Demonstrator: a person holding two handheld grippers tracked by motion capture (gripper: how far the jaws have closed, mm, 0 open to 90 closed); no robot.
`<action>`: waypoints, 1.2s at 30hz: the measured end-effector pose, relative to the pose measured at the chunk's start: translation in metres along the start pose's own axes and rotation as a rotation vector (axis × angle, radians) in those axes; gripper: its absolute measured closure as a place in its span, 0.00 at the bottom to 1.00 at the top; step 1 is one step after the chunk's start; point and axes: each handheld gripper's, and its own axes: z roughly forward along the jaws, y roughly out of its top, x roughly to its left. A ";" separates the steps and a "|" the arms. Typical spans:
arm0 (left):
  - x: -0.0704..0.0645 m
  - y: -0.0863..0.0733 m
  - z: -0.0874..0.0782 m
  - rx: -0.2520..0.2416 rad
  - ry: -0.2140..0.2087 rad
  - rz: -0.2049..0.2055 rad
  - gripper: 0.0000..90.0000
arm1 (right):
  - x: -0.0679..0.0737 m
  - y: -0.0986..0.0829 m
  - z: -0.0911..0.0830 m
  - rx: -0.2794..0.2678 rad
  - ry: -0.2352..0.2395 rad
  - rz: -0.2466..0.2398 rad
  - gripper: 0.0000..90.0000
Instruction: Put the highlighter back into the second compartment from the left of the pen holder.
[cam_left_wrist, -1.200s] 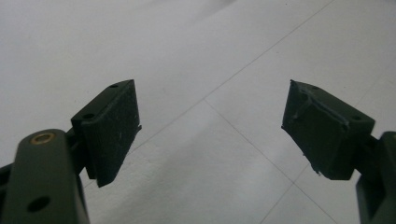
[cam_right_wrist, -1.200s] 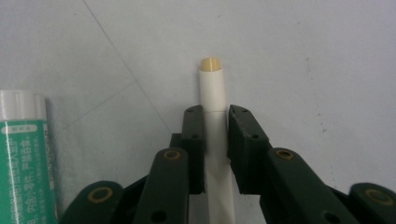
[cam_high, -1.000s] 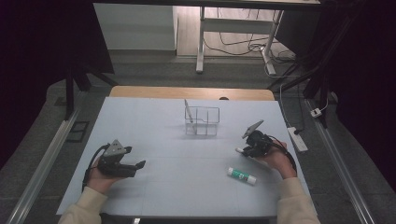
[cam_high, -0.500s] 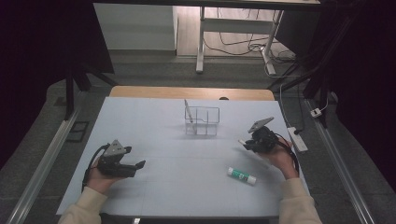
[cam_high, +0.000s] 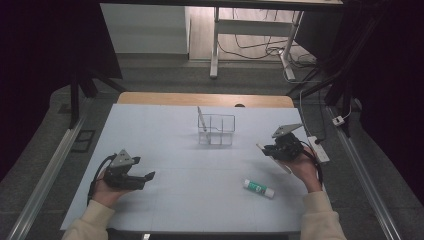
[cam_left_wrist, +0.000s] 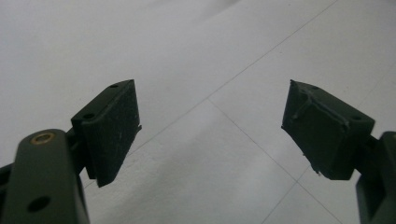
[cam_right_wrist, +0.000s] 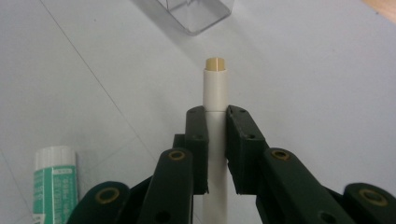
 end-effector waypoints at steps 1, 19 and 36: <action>0.000 0.000 0.000 0.000 0.000 0.000 0.21 | 0.000 0.001 -0.001 -0.007 -0.002 -0.002 0.87; 0.001 0.000 -0.001 -0.002 -0.002 -0.003 0.21 | 0.003 0.006 -0.017 -0.131 -0.025 0.033 0.87; 0.000 0.000 -0.001 -0.003 -0.001 -0.002 0.21 | 0.003 0.008 -0.022 -0.228 -0.040 0.075 0.87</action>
